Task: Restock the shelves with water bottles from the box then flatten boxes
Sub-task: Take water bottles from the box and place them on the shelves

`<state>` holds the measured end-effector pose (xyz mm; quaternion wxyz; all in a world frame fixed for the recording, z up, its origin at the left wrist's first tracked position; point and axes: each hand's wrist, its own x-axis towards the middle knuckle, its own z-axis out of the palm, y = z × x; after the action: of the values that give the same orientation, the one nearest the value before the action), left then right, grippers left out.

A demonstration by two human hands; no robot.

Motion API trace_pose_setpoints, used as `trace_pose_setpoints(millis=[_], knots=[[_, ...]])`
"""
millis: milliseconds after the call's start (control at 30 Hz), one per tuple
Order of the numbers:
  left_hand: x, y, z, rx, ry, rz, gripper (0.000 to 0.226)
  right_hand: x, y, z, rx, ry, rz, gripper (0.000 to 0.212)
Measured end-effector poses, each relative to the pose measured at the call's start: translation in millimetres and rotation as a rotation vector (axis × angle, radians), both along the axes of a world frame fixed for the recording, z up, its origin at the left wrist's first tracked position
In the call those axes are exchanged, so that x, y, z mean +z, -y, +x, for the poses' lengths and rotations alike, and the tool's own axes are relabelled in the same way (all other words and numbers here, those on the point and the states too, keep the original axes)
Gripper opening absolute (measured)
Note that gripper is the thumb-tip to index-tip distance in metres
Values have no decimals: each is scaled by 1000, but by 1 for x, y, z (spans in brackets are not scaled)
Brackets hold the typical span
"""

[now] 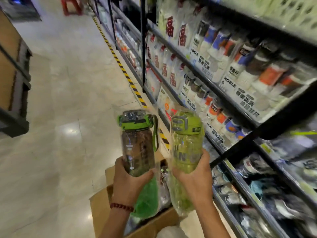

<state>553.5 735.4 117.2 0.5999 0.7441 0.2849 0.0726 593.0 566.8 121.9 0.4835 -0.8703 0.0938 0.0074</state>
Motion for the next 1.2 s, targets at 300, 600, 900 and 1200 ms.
trace_pose_setpoints(millis=[300, 600, 900, 1200], knots=[[30, -5, -20, -335, 70, 105, 82, 29, 7, -81, -296, 104, 53, 79], [51, 52, -26, -638, 132, 55, 63, 56, 58, -149, -619, 188, -18, 76], [76, 134, -40, -893, 172, 62, 71, 75, 119, -202, -859, 272, -31, 78], [124, 258, -59, -1083, 349, -17, 64, 112, 220, -248, -1001, 376, -41, 80]])
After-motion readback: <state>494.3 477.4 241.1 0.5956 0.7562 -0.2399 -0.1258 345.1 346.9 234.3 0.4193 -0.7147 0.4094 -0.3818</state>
